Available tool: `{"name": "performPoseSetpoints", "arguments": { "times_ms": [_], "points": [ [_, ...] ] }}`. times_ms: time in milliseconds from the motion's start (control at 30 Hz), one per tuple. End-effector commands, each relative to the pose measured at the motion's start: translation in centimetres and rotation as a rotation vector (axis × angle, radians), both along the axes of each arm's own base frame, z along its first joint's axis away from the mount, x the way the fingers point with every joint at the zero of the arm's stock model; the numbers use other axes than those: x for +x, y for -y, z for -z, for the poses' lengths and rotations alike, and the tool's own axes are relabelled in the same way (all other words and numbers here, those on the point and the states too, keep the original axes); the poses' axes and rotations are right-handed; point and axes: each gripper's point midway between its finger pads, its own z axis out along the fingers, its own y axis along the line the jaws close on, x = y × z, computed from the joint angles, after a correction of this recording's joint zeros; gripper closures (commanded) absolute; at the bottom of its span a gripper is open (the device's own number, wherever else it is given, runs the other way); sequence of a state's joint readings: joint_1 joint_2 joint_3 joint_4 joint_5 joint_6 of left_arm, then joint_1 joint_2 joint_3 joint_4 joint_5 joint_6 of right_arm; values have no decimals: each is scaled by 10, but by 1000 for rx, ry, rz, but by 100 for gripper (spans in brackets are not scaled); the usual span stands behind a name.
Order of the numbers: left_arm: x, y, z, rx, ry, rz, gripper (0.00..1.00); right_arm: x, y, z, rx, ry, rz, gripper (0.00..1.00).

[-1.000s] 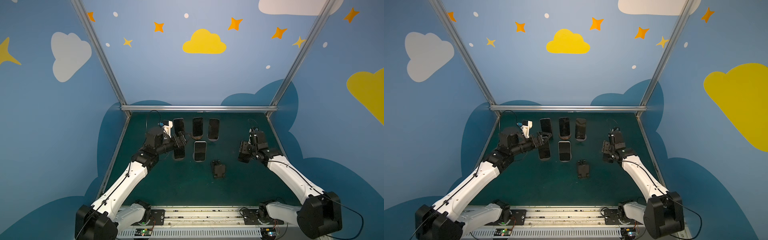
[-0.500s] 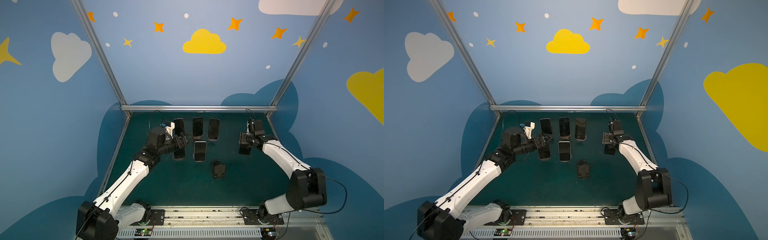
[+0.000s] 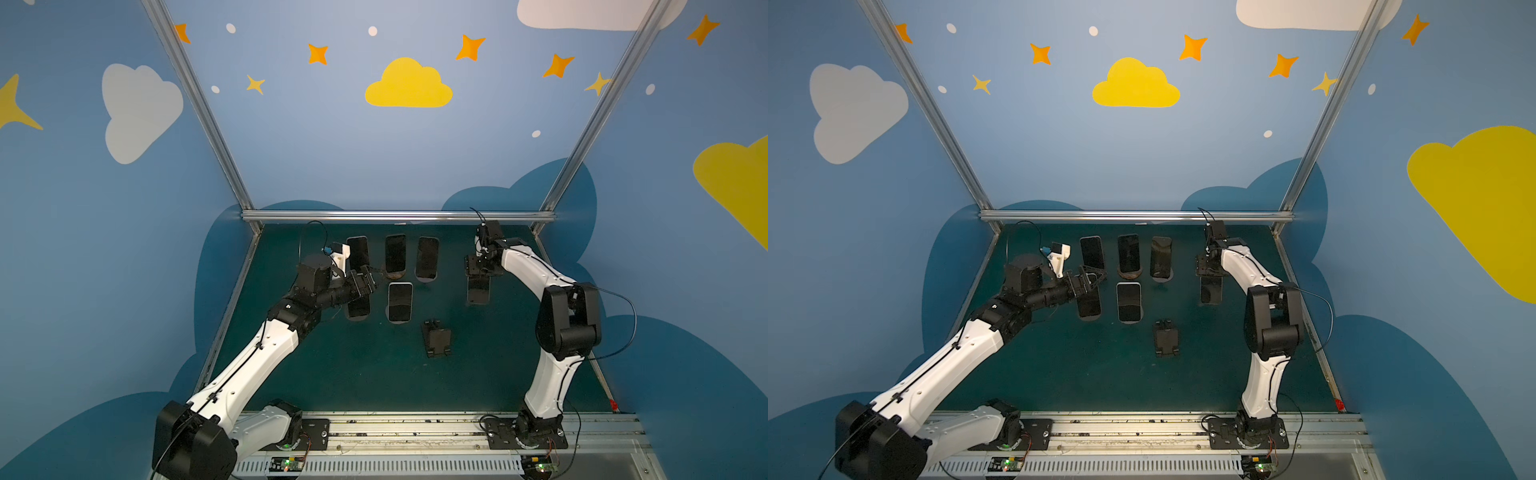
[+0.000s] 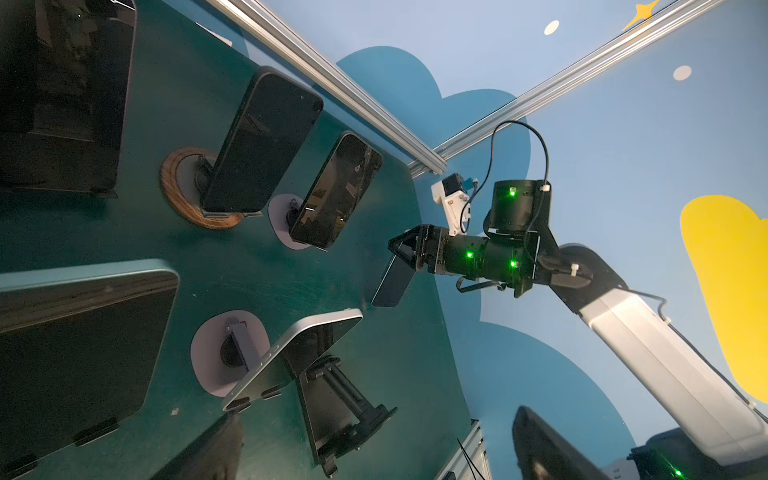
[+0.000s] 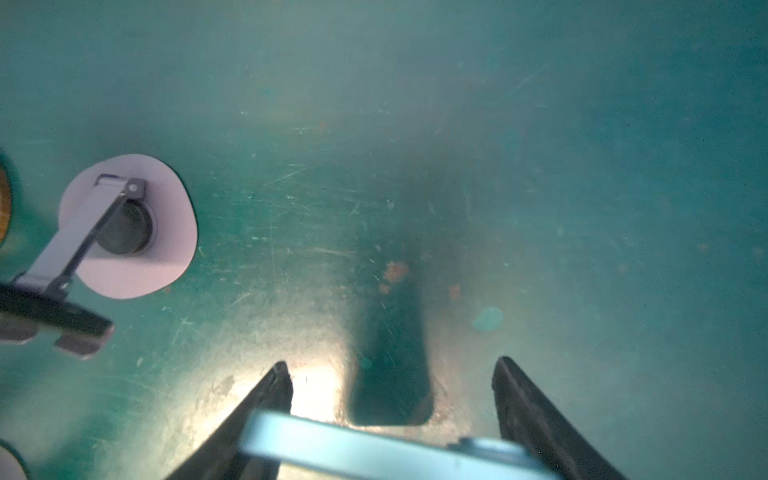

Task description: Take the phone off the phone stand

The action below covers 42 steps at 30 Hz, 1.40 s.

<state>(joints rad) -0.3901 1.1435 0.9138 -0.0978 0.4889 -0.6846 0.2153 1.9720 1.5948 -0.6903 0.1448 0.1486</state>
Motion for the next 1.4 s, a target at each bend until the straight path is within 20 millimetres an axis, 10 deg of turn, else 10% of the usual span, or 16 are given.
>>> {"name": "performPoseSetpoints", "arguments": {
  "times_ms": [0, 1367],
  "points": [
    [0, 6, -9, -2, 21, 27, 1, -8, 1, 6, 17, -124, 5, 44],
    [-8, -12, -31, 65, 136, -45, 0, 32, -7, 47, 57, -209, 3, 45]
  ]
}}
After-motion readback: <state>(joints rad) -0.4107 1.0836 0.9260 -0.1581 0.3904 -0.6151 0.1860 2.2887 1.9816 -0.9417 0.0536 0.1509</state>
